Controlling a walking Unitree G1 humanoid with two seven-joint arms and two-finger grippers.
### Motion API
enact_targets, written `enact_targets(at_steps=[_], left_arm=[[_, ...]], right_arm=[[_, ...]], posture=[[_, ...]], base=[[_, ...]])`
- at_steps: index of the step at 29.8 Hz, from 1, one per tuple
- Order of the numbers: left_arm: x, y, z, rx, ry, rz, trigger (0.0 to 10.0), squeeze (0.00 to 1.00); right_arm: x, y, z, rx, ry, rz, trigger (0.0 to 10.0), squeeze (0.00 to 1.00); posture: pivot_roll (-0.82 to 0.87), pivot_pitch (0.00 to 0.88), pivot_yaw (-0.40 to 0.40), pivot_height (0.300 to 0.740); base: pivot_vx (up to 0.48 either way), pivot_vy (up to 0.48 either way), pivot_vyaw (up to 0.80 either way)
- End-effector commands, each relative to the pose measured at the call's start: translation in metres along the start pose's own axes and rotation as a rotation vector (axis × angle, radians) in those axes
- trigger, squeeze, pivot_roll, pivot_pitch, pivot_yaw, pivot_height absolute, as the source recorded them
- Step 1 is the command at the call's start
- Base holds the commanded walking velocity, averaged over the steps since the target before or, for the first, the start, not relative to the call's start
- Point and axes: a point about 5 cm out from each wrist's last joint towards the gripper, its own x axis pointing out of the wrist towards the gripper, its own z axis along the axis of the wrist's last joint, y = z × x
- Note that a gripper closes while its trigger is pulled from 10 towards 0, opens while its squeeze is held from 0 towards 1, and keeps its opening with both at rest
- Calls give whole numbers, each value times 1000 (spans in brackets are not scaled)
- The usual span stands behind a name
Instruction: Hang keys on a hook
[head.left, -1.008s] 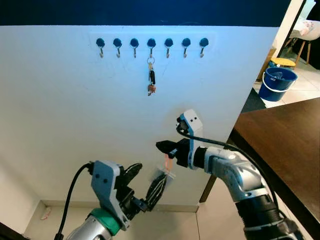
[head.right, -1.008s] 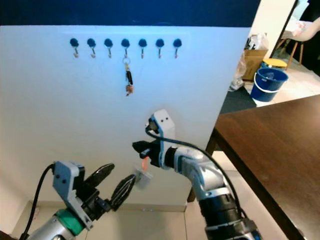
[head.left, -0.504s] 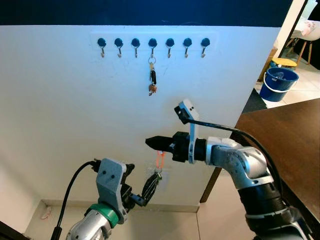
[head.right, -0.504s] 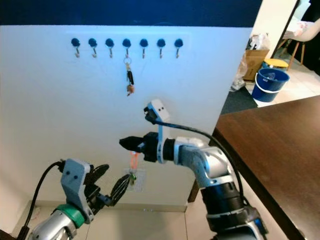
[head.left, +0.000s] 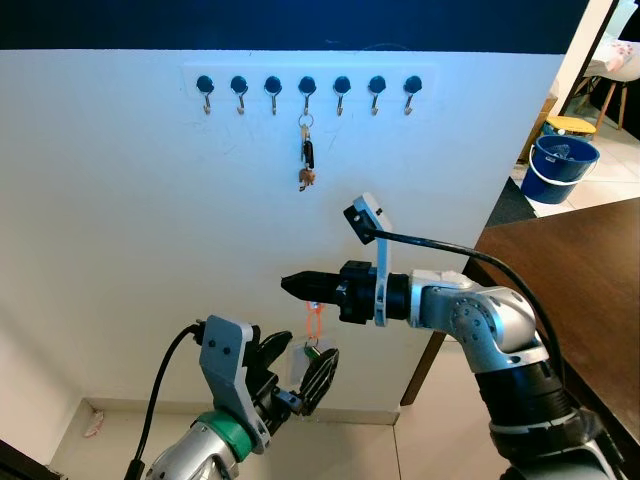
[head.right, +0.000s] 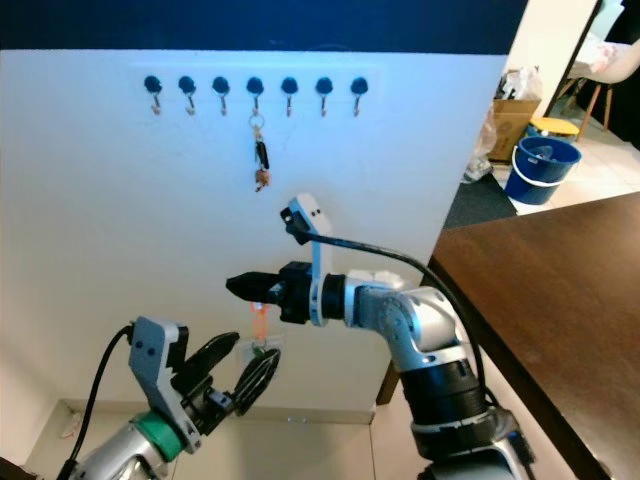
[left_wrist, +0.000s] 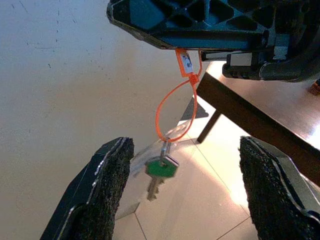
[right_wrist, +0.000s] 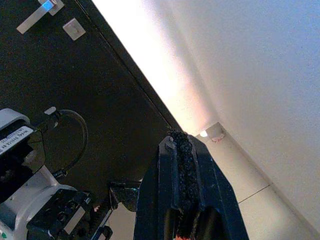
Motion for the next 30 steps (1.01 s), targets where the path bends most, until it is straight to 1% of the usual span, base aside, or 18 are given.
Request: enact_targets(at_steps=[1, 2, 7, 9, 10, 12, 17, 19, 23, 26, 30], left_arm=[[-2, -1, 1, 14, 13, -12, 10000, 0], [-1, -1, 1, 31, 10, -10, 10000, 0], [-1, -1, 1, 43, 7, -8, 10000, 0], [3, -3, 7, 75, -25, -11, 10000, 0], [4, -3, 7, 97, -18, -19, 10000, 0], [4, -4, 6, 111, -10, -25, 10000, 0], [4, -4, 4, 121, 4, -33, 10000, 0], [5, -3, -1, 164, 28, -18, 10000, 0], [5, -3, -3, 174, 40, -21, 10000, 0], [4, -5, -7, 188, 65, -40, 10000, 0], [3, -6, -8, 191, 68, -43, 10000, 0]], right_arm=[[3, 5, 3, -12, 9, 23, 10000, 0], [3, 5, 2, -14, 14, 23, 10000, 0], [3, 6, 2, -15, 18, 23, 10000, 0], [4, 6, 0, -23, 29, 20, 10000, 0], [4, 5, 0, -26, 33, 18, 10000, 0], [5, 5, 0, -28, 35, 17, 10000, 0], [5, 5, 0, -28, 35, 17, 10000, 0], [5, 6, 1, -30, 34, 22, 10000, 0], [5, 7, 2, -31, 34, 22, 10000, 0], [5, 7, 3, -35, 31, 23, 10000, 0], [5, 7, 5, -38, 29, 23, 10000, 0]], posture=[[-135, 140, 120, 740], [-135, 140, 120, 740], [-135, 140, 120, 740], [-135, 145, 118, 740], [-135, 145, 118, 740], [-135, 145, 118, 740], [-135, 145, 118, 740], [-135, 145, 118, 740], [-135, 145, 118, 740], [-135, 145, 118, 740], [-135, 150, 117, 740]], base=[[0, 0, 0], [0, 0, 0], [0, 0, 0], [0, 0, 0], [0, 0, 0], [0, 0, 0], [0, 0, 0], [0, 0, 0], [0, 0, 0], [0, 0, 0], [0, 0, 0]])
